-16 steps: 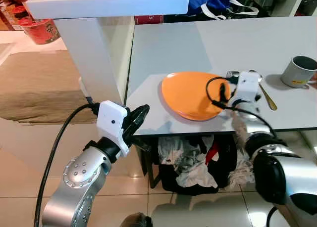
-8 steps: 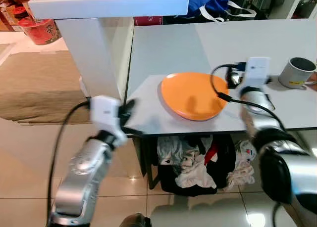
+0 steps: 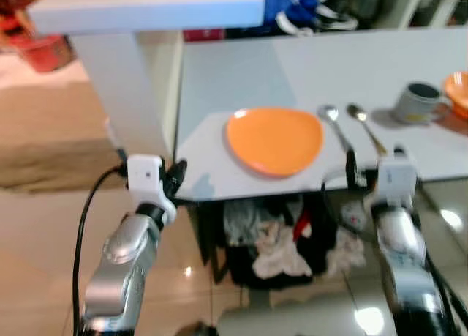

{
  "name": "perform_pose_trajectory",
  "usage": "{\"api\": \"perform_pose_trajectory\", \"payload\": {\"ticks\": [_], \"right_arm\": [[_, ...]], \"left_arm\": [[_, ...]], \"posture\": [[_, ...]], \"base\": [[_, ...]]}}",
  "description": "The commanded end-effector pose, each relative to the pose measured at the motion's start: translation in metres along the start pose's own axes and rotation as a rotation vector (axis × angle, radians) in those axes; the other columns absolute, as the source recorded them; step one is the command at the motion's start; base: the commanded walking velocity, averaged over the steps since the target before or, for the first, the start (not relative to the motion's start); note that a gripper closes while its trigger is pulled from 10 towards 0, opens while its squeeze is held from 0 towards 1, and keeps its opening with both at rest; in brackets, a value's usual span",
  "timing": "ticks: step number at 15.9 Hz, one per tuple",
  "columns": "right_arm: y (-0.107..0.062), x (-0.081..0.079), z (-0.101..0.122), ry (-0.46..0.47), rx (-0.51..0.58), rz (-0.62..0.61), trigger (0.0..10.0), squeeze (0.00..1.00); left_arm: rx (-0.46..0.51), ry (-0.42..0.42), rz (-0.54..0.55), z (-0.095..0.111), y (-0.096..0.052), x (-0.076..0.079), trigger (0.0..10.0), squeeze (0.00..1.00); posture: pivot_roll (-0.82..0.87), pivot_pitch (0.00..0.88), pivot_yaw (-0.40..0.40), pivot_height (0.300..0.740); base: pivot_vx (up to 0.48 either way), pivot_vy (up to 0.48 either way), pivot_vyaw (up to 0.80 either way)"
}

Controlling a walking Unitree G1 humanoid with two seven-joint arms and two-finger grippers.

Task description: Setting the table

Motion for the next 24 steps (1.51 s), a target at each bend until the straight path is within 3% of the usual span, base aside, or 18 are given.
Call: {"api": "perform_pose_trajectory", "payload": {"ticks": [1,2,4,5,7,11,14,21,24], "right_arm": [[-0.005,-0.005,0.003,0.0,-0.001,0.03,10.0,0.0],[-0.014,-0.007,0.001,-0.001,-0.03,0.044,10.0,0.0],[-0.037,-0.03,-0.017,0.084,-0.144,0.16,10.0,0.0],[-0.034,-0.041,-0.022,0.113,-0.165,0.222,10.0,0.0],[-0.021,-0.047,-0.026,0.114,-0.166,0.237,10.0,0.0],[-0.029,-0.056,-0.035,0.224,-0.195,0.302,10.0,0.0],[-0.025,-0.058,-0.033,0.316,-0.165,0.299,10.0,0.0],[-0.022,-0.06,-0.035,0.235,-0.168,0.338,10.0,0.0],[-0.021,-0.06,-0.038,0.213,-0.186,0.338,10.0,0.0]], "left_arm": [[0.0,0.03,0.008,0.0,0.0,-0.003,10.0,0.0],[-0.006,0.031,0.017,-0.002,-0.001,-0.006,10.0,0.0],[-0.02,0.011,0.088,-0.011,-0.01,-0.014,10.0,0.0],[-0.015,-0.004,0.147,-0.014,-0.015,-0.02,10.0,0.0],[-0.036,0.01,0.258,-0.023,-0.025,-0.032,10.0,0.0],[-0.089,0.128,0.143,-0.042,-0.038,-0.025,10.0,0.0],[-0.085,0.143,0.124,-0.041,-0.033,-0.022,10.0,0.0],[-0.053,0.087,0.145,-0.037,-0.021,-0.01,10.0,0.0],[-0.053,0.087,0.141,-0.036,-0.02,-0.009,10.0,0.0]], "posture": [[-0.09,0.0,0.049,0.74],[-0.08,0.0,0.052,0.74],[-0.07,0.0,0.045,0.74],[-0.07,0.0,0.046,0.74],[-0.05,0.0,0.041,0.74],[-0.04,0.0,0.042,0.74],[-0.05,0.0,0.054,0.74],[-0.06,0.0,0.047,0.74],[-0.06,0.0,0.045,0.74]], "base": [[0.0,0.0,0.0],[0.0,0.0,0.0],[0.0,0.0,0.0],[0.0,0.0,0.0],[0.0,0.0,0.0],[0.0,0.0,0.0],[0.0,0.0,0.0],[0.0,0.0,0.0],[0.0,0.463,0.59]]}}
Point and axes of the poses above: a point about 5 cm out from each wrist's last joint towards the gripper, its own y axis pointing out of the wrist towards the gripper, its own z axis along the axis of the wrist's last joint, x = y × z, the point moved 2 cm from there along y, pointing out of the wrist towards the gripper
